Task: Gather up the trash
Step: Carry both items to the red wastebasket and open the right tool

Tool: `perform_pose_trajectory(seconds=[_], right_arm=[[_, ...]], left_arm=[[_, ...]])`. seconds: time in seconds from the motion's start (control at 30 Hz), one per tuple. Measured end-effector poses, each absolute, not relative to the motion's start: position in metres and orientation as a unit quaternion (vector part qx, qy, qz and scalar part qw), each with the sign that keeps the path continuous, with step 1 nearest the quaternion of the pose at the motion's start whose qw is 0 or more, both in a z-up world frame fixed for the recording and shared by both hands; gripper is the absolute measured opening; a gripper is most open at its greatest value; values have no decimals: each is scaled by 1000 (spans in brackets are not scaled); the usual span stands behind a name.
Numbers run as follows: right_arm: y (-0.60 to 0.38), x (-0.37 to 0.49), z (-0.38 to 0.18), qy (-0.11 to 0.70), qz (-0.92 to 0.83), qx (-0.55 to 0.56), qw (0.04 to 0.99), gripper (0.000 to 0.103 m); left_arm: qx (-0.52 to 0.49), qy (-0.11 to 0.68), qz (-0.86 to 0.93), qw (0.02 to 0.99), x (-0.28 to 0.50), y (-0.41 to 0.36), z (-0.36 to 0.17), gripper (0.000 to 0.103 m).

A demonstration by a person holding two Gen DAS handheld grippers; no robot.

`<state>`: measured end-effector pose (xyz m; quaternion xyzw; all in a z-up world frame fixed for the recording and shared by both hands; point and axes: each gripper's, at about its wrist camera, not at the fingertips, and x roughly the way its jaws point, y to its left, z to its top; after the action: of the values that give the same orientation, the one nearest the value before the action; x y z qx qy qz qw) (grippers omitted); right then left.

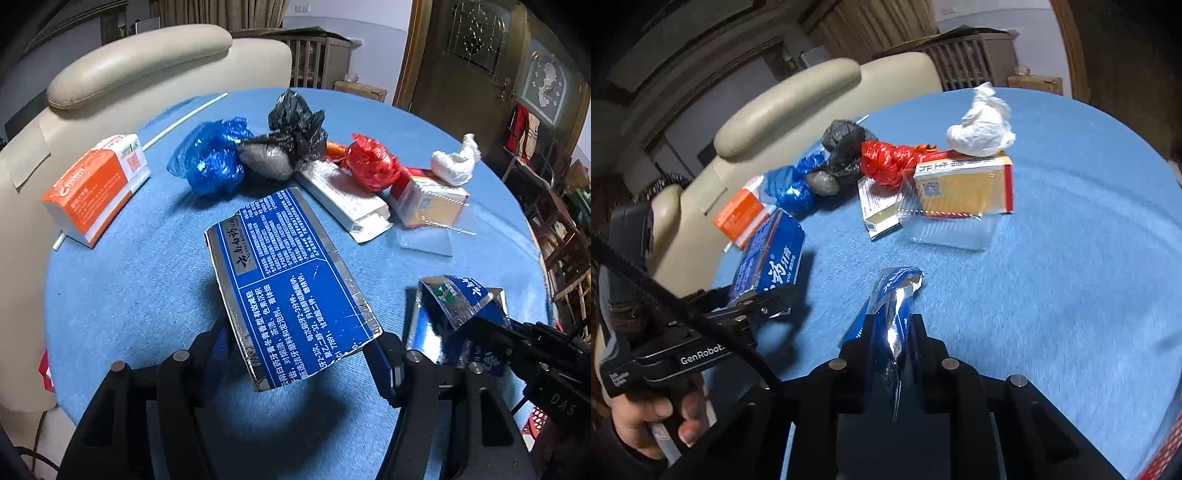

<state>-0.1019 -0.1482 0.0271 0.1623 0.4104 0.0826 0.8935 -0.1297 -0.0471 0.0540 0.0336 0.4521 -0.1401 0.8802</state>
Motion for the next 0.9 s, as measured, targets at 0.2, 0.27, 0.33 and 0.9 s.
perform_pose_trajectory(seconds=[0.2, 0.27, 0.33, 0.9], right_arm=[[-166, -137, 57, 365, 57, 196, 908, 18], [-177, -153, 68, 350, 45, 204, 913, 18], [-191, -172, 78, 335, 27, 214, 917, 18], [-335, -330, 80, 284, -190, 267, 901, 18]], left_arm=[[42, 430, -171, 886, -162, -62, 81, 67], [49, 421, -187, 886, -171, -75, 88, 68], [55, 415, -202, 886, -180, -86, 94, 67], [131, 376, -371, 839, -264, -222, 118, 67]])
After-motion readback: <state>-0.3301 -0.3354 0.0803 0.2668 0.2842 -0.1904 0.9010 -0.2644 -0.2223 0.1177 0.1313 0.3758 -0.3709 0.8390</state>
